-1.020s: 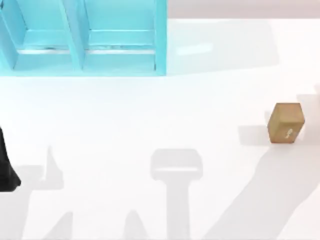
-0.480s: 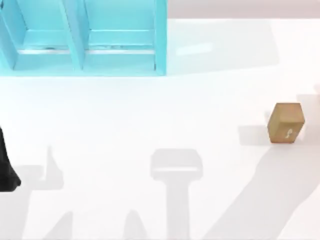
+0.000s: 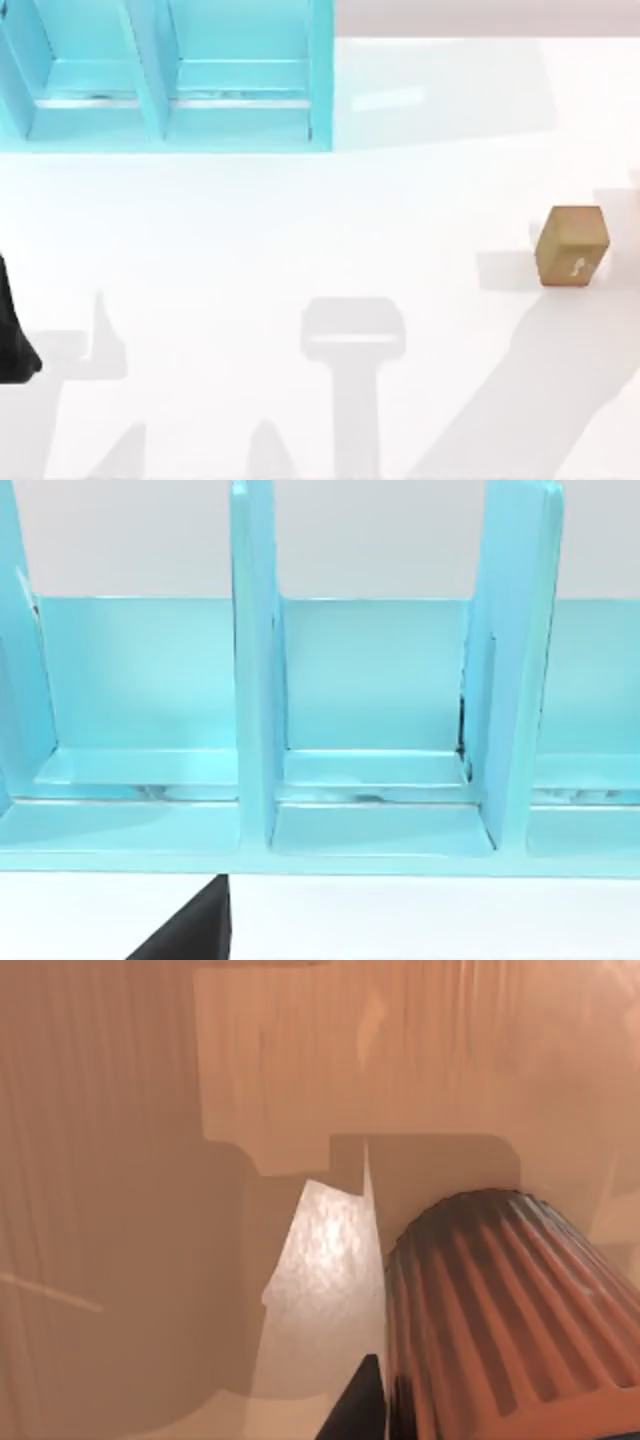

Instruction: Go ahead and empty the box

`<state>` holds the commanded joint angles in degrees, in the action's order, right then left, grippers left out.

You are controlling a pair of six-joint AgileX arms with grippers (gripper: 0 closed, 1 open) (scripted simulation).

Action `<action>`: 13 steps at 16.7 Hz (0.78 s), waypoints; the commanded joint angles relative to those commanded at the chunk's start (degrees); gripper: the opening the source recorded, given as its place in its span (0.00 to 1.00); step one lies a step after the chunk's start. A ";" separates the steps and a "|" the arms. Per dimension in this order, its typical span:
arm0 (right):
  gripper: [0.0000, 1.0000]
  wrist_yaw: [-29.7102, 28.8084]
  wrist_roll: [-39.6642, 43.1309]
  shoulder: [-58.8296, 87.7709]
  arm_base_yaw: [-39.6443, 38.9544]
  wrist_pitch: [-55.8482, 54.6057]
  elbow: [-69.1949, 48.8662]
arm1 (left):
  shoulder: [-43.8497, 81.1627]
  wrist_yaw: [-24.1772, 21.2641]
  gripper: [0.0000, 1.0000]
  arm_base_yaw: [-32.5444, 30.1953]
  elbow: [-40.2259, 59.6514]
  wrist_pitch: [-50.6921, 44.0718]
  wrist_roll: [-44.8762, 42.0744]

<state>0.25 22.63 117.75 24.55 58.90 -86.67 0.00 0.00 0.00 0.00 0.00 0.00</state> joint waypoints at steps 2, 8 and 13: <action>0.00 0.02 -0.16 -0.07 -0.08 0.15 -0.10 | 0.00 0.00 1.00 0.00 0.00 0.00 0.00; 0.00 -0.41 -4.02 -6.53 4.32 11.33 -6.29 | 0.00 0.00 1.00 0.00 0.00 0.00 0.00; 0.00 0.42 -4.31 -9.04 5.45 23.46 -17.30 | 0.00 0.00 1.00 0.00 0.00 0.00 0.00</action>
<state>0.67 18.32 108.71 30.01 82.36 -103.97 0.00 0.00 0.00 0.00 0.00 0.00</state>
